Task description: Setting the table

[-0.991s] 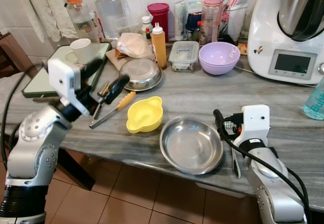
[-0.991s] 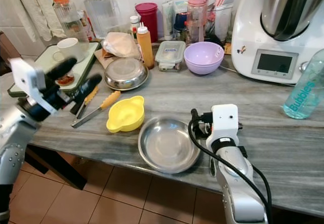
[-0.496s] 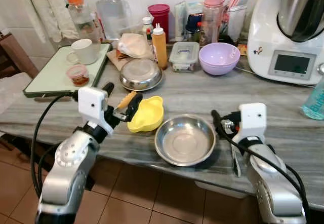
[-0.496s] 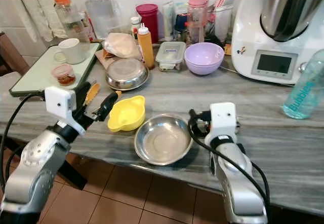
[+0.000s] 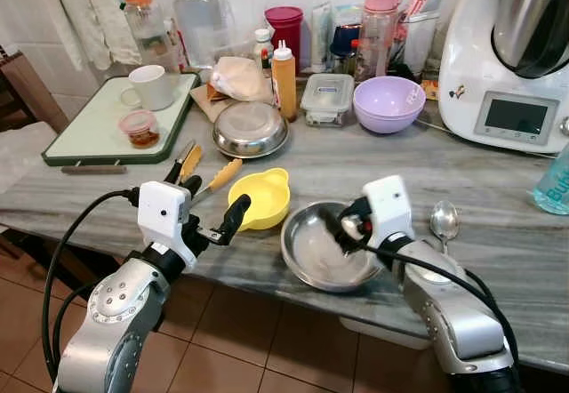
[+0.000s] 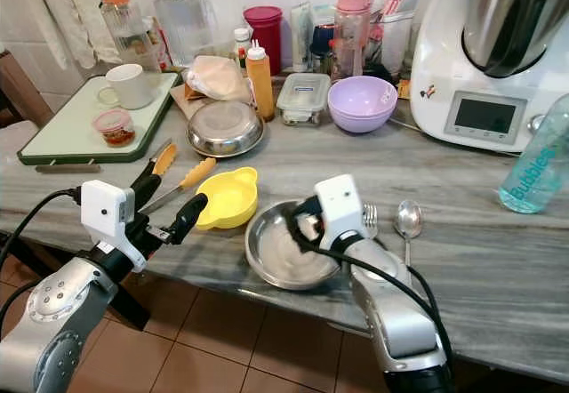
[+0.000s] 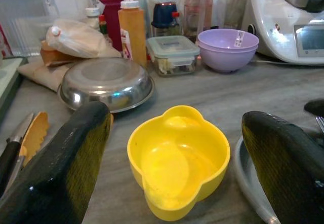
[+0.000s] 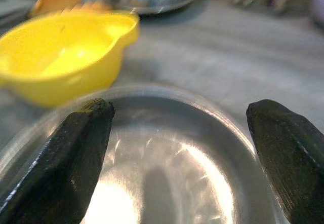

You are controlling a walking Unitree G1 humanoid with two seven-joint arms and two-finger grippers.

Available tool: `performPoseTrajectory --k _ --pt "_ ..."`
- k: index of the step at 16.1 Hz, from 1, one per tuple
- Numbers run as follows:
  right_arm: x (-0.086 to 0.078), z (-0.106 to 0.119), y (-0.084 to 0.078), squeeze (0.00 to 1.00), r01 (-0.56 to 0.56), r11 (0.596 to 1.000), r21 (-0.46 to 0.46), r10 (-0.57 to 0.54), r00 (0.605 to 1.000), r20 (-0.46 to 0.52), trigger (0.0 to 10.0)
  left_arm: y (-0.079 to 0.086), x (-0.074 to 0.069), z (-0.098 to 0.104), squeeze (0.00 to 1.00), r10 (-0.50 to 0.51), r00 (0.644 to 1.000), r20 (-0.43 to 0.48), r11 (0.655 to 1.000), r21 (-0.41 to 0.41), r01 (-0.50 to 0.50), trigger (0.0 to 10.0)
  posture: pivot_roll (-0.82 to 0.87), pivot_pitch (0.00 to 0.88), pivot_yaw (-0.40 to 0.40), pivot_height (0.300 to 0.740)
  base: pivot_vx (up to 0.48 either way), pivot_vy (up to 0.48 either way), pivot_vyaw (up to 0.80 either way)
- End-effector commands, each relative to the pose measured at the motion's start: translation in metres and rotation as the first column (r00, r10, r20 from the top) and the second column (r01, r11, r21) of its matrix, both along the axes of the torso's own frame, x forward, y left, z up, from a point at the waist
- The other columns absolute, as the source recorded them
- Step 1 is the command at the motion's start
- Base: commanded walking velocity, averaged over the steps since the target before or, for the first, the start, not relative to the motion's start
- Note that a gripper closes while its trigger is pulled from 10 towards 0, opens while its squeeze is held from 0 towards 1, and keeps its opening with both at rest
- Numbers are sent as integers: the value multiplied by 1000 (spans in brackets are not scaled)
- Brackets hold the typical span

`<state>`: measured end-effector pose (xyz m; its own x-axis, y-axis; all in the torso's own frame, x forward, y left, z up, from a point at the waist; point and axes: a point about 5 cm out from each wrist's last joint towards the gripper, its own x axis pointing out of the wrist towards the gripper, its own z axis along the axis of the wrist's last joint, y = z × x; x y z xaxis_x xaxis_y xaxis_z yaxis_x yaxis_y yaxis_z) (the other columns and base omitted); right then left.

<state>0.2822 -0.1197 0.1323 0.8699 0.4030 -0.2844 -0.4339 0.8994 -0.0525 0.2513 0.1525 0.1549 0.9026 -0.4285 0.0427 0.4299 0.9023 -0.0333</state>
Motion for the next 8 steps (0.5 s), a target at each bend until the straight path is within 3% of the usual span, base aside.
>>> performPoseTrajectory --k 1,4,8 --pt "-3 -4 3 0 -40 999 -9 39 998 -47 10000 4 0 9 0 6 1000 20 1000 14 -6 10000 -46 0 58 740 0 0 0" --pt "-7 -16 -3 0 -40 998 -57 33 992 -123 10000 22 3 2 0 4 1000 -5 1000 17 -4 10000 -47 0 57 740 0 0 0" --pt "-10 -28 -15 0 -20 994 -104 -1 981 -196 10000 20 5 -1 0 -14 1000 -18 1000 9 14 10000 -58 0 60 740 0 0 0"
